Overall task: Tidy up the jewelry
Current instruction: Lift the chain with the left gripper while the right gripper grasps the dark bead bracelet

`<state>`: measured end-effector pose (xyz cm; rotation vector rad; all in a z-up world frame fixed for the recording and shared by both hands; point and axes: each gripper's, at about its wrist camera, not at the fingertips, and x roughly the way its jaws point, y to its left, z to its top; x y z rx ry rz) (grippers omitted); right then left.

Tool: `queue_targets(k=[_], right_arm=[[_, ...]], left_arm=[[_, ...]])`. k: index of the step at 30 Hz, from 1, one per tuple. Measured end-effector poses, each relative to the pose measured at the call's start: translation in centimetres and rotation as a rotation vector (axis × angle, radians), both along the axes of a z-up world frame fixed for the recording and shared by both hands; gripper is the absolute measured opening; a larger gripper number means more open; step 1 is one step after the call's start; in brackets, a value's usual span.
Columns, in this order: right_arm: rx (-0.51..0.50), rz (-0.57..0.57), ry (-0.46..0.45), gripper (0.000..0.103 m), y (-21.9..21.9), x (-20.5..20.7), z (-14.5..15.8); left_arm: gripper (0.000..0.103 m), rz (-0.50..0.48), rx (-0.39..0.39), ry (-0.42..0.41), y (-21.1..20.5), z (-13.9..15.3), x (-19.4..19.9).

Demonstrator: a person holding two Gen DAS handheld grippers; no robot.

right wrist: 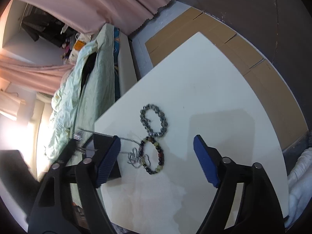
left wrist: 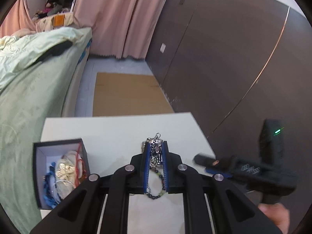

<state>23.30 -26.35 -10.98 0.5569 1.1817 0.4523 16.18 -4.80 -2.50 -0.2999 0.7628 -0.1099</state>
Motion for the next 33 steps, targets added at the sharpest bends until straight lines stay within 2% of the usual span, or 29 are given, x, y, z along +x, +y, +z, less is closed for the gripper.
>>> queue_targets(k=[3, 9, 14, 17, 20, 23, 25, 28, 33], right_arm=[[-0.028, 0.039, 0.010, 0.059, 0.8, -0.2, -0.7], [-0.152, 0.141, 0.001, 0.048, 4.1, -1.1, -1.9], [-0.264, 0.184, -0.023, 0.045, 6.9, -1.8, -2.9], [-0.384, 0.212, -0.074, 0.045, 8.9, -2.2, -3.2], [-0.462, 0.234, -0.091, 0.038, 10.2, -2.6, -4.0], [-0.540, 0.241, -0.121, 0.029, 10.8, -3.0, -4.2], [-0.587, 0.242, -0.133, 0.009, 10.9, -3.1, -4.4], [-0.538, 0.251, -0.115, 0.009, 10.6, -2.9, -4.3], [-0.457, 0.236, -0.146, 0.009, 9.5, -3.2, -2.4]], left_arm=[[0.010, 0.012, -0.018, -0.036, 0.7, 1.8, -1.1], [0.010, 0.019, -0.033, -0.112, 1.3, 5.0, -3.3], [0.010, 0.033, -0.059, -0.151, 2.6, 6.9, -4.7], [0.010, 0.048, -0.076, -0.167, 3.4, 7.8, -5.4], [0.010, 0.058, -0.089, -0.181, 4.0, 8.6, -6.0], [0.010, 0.066, -0.086, -0.188, 4.4, 9.1, -6.5], [0.010, 0.069, -0.080, -0.193, 4.4, 9.4, -6.8], [0.010, 0.074, -0.075, -0.210, 4.3, 10.2, -7.8], [0.010, 0.089, -0.068, -0.253, 5.0, 12.3, -8.6]])
